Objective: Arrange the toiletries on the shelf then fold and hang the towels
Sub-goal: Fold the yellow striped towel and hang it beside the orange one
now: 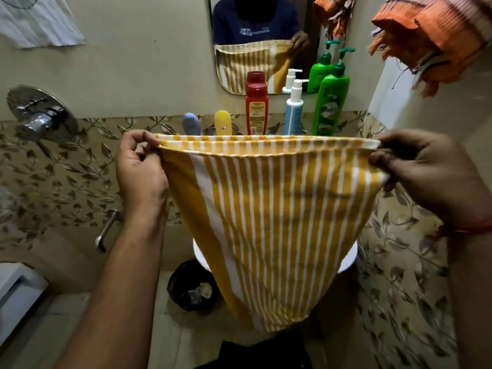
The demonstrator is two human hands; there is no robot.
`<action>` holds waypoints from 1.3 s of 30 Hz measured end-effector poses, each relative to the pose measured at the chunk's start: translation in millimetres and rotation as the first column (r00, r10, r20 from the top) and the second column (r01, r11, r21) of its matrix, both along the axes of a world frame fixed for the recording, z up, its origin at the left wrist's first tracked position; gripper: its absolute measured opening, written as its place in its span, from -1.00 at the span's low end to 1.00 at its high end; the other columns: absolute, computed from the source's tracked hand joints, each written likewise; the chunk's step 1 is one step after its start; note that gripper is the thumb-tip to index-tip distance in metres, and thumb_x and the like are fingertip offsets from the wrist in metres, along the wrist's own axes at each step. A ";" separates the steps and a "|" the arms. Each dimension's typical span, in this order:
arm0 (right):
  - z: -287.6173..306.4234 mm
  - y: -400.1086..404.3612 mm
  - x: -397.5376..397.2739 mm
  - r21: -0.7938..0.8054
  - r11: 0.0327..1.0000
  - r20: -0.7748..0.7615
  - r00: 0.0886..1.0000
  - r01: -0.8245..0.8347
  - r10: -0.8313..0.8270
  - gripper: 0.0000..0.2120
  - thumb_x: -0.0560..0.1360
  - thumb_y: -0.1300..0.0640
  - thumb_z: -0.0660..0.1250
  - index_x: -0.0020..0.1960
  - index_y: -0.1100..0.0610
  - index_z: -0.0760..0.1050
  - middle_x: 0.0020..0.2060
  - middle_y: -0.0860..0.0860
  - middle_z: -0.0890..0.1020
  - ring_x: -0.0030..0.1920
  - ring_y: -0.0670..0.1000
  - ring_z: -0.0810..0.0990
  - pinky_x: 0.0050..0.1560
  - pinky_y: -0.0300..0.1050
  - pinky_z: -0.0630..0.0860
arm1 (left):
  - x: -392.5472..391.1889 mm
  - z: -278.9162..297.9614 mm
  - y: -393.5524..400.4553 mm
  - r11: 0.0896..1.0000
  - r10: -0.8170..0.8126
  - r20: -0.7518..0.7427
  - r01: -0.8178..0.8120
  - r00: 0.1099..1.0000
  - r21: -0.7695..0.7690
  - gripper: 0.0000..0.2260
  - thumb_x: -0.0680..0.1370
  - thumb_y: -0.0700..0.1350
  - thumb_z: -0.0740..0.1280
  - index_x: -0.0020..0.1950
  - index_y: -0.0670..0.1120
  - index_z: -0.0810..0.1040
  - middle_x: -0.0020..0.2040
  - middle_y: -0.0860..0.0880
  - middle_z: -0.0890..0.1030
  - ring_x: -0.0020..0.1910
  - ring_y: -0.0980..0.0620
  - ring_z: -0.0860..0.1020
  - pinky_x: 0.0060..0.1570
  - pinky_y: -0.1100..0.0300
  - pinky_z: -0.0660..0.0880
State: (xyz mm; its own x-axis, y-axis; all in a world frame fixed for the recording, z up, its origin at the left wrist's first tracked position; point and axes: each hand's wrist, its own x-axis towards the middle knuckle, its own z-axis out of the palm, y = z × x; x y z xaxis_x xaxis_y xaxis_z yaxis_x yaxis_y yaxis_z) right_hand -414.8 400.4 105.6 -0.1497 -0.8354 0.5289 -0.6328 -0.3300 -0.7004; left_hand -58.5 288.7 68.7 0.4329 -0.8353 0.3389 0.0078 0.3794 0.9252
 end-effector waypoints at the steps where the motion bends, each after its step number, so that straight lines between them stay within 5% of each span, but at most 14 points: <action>1: -3.8 -2.2 0.9 0.035 0.999 -0.004 1.000 0.026 -0.026 -0.79 0.50 0.25 0.43 0.05 -0.02 0.60 -0.15 0.11 0.67 -0.49 0.07 0.58 -0.45 -0.12 0.58 | -2.6 -0.6 0.5 1.000 -0.001 0.003 0.001 1.000 0.005 -0.56 0.51 -0.45 0.12 -0.21 0.10 0.48 -0.30 0.20 0.55 -0.32 0.27 0.46 -0.32 0.37 0.38; 5: -6.6 -4.3 6.0 0.033 0.998 0.107 0.993 0.053 -0.056 -0.76 0.52 0.28 0.40 -0.03 -0.07 0.59 -0.12 0.08 0.64 -0.50 0.05 0.60 -0.47 -0.18 0.58 | -4.2 -2.4 -1.1 0.998 0.045 0.004 -0.045 0.999 0.041 -0.54 0.50 -0.42 0.12 -0.28 0.15 0.47 -0.28 0.19 0.51 -0.28 0.26 0.43 -0.29 0.40 0.37; 9: 5.8 2.5 12.0 -0.114 0.993 0.296 0.953 -0.033 0.066 -0.82 0.52 0.21 0.37 -0.01 -0.06 0.57 -0.10 0.02 0.63 -0.28 -0.02 0.70 -0.24 -0.21 0.65 | -1.8 5.0 3.5 0.998 0.048 0.034 -0.049 0.998 0.032 -0.60 0.37 -0.43 0.04 -0.33 0.06 0.45 -0.28 0.15 0.47 -0.25 0.18 0.42 -0.30 0.36 0.36; 13: 10.4 3.6 11.4 0.229 0.946 0.172 0.966 -0.228 0.191 -0.87 0.49 0.25 0.36 -0.03 0.06 0.58 -0.11 0.11 0.65 -0.30 0.03 0.70 -0.31 -0.23 0.64 | -1.5 9.8 -6.1 0.995 0.089 -0.029 -0.088 0.996 0.049 -0.60 0.25 -0.40 0.02 -0.40 0.05 0.50 -0.32 0.13 0.52 -0.28 0.16 0.46 -0.20 0.23 0.40; 16: 17.6 4.8 11.9 -0.048 0.972 0.364 0.902 -0.231 0.232 -0.87 0.47 0.15 0.35 -0.04 -0.05 0.58 -0.19 -0.02 0.68 -0.34 -0.03 0.68 -0.37 -0.25 0.61 | -2.8 8.9 -6.7 0.994 0.102 -0.030 -0.101 0.994 0.045 -0.55 0.26 -0.43 0.03 -0.37 0.06 0.54 -0.27 0.09 0.58 -0.24 0.17 0.52 -0.19 0.33 0.46; 20: 9.2 -3.1 15.1 0.042 0.990 0.217 0.969 -0.134 0.122 -0.84 0.48 0.23 0.39 -0.08 -0.02 0.55 -0.20 0.00 0.63 -0.42 -0.02 0.65 -0.38 -0.19 0.64 | -5.7 15.0 -7.7 0.993 0.113 -0.064 -0.112 0.992 0.024 -0.54 0.29 -0.47 0.02 -0.31 0.03 0.54 -0.24 0.07 0.59 -0.26 0.23 0.55 -0.14 0.35 0.49; 23: 11.0 -2.2 15.9 -0.057 0.981 0.467 0.864 -0.185 0.191 -0.91 0.36 0.04 0.43 -0.13 -0.01 0.60 -0.27 -0.06 0.64 -0.44 -0.07 0.60 -0.43 -0.25 0.58 | -9.3 15.8 -10.2 0.995 0.095 -0.090 -0.096 0.991 -0.009 -0.55 0.25 -0.46 0.02 -0.34 0.03 0.54 -0.28 0.06 0.58 -0.27 0.19 0.54 -0.17 0.33 0.49; 26: 2.9 -3.0 13.5 -0.026 0.953 0.608 0.752 -0.301 0.254 -0.92 0.37 0.11 0.39 -0.19 -0.02 0.66 -0.33 -0.08 0.64 -0.48 -0.09 0.55 -0.50 -0.29 0.50 | -8.3 15.5 -12.1 0.994 0.108 -0.112 -0.109 0.988 0.001 -0.55 0.24 -0.45 0.02 -0.39 0.03 0.54 -0.30 0.08 0.58 -0.27 0.18 0.55 -0.17 0.32 0.50; 29: 5.1 -0.6 14.6 0.108 0.962 0.428 0.885 -0.251 0.183 -0.93 0.40 0.09 0.41 -0.12 0.03 0.61 -0.32 -0.03 0.63 -0.49 -0.04 0.57 -0.45 -0.17 0.54 | -8.3 14.7 -16.3 0.991 0.131 -0.112 -0.126 0.985 0.047 -0.54 0.24 -0.42 0.02 -0.41 0.06 0.57 -0.28 0.10 0.59 -0.24 0.15 0.55 -0.19 0.33 0.49; 33: 15.1 12.6 27.6 -0.067 0.852 0.459 0.743 -0.519 0.488 -0.91 0.47 0.17 0.39 -0.03 0.10 0.57 -0.29 0.00 0.66 -0.47 -0.06 0.61 -0.51 -0.28 0.53 | -14.1 13.4 -13.4 0.988 0.144 -0.132 -0.135 0.981 0.073 -0.56 0.26 -0.43 0.04 -0.37 0.04 0.56 -0.26 0.08 0.61 -0.24 0.17 0.56 -0.13 0.30 0.51; 36: 1.8 -5.8 32.1 0.105 0.953 0.220 0.941 -0.286 0.258 -0.88 0.49 0.25 0.37 -0.01 0.08 0.57 -0.15 0.17 0.66 -0.43 -0.01 0.62 -0.44 -0.21 0.58 | -12.8 17.1 -18.0 0.990 0.138 -0.141 -0.132 0.980 0.054 -0.57 0.26 -0.43 0.05 -0.40 0.03 0.56 -0.32 0.11 0.61 -0.30 0.19 0.56 -0.13 0.25 0.52; 39: -9.9 -17.9 35.7 0.160 0.953 0.248 0.945 -0.258 0.214 -0.87 0.48 0.23 0.39 0.02 0.17 0.57 -0.10 0.34 0.58 -0.39 0.08 0.61 -0.43 -0.13 0.59 | -19.0 14.3 -17.0 0.999 0.039 -0.095 -0.037 0.995 0.026 -0.57 0.24 -0.40 0.06 -0.40 0.04 0.59 -0.27 0.06 0.66 -0.21 0.10 0.61 -0.04 0.17 0.56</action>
State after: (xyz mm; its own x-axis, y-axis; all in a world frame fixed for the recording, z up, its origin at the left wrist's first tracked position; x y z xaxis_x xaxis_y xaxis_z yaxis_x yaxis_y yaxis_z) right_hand -379.1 382.5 95.7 -0.0327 -0.9418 0.3345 -0.3716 -0.2992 -0.8789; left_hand -77.5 271.7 83.0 0.4940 -0.8249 0.2748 0.0822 0.3589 0.9298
